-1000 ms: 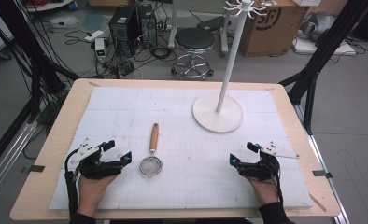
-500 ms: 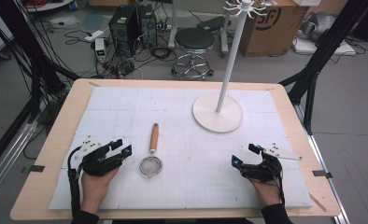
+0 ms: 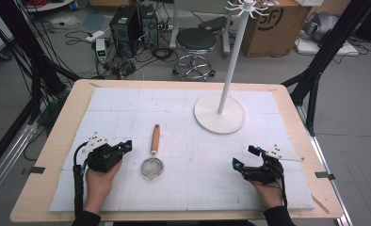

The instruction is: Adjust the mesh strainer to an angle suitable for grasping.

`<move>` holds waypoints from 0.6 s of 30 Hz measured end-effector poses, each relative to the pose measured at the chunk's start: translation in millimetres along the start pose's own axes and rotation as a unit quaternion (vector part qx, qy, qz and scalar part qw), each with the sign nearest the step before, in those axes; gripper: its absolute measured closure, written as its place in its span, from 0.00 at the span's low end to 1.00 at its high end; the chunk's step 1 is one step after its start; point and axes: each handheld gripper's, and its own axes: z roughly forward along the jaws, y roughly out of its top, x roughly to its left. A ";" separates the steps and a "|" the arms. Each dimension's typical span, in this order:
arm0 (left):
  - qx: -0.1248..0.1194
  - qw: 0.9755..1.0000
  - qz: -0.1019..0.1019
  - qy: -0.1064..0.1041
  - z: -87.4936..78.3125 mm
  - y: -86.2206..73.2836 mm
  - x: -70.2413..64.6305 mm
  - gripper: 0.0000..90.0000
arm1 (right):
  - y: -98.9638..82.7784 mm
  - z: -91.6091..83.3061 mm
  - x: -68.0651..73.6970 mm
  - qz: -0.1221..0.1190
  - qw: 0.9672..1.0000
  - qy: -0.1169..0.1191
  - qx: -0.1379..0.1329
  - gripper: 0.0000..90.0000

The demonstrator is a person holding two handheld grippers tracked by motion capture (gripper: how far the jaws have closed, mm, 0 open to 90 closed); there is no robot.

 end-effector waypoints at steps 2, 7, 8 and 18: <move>0.011 1.000 0.008 -0.003 8.7 4.3 -0.7 1.00 | -0.1 0.3 0.1 -0.004 1.000 -0.001 0.001 0.06; 0.035 0.999 -0.008 -0.003 21.0 8.5 0.7 1.00 | -0.3 0.3 -0.3 -0.004 1.000 -0.003 0.003 0.06; 0.034 0.999 -0.013 -0.008 24.6 9.9 1.6 1.00 | -0.5 0.3 -0.5 -0.004 1.000 -0.003 0.003 0.06; 0.052 0.998 -0.030 0.010 41.1 10.5 13.0 1.00 | 0.0 0.0 -1.2 -0.001 1.000 -0.006 0.003 0.06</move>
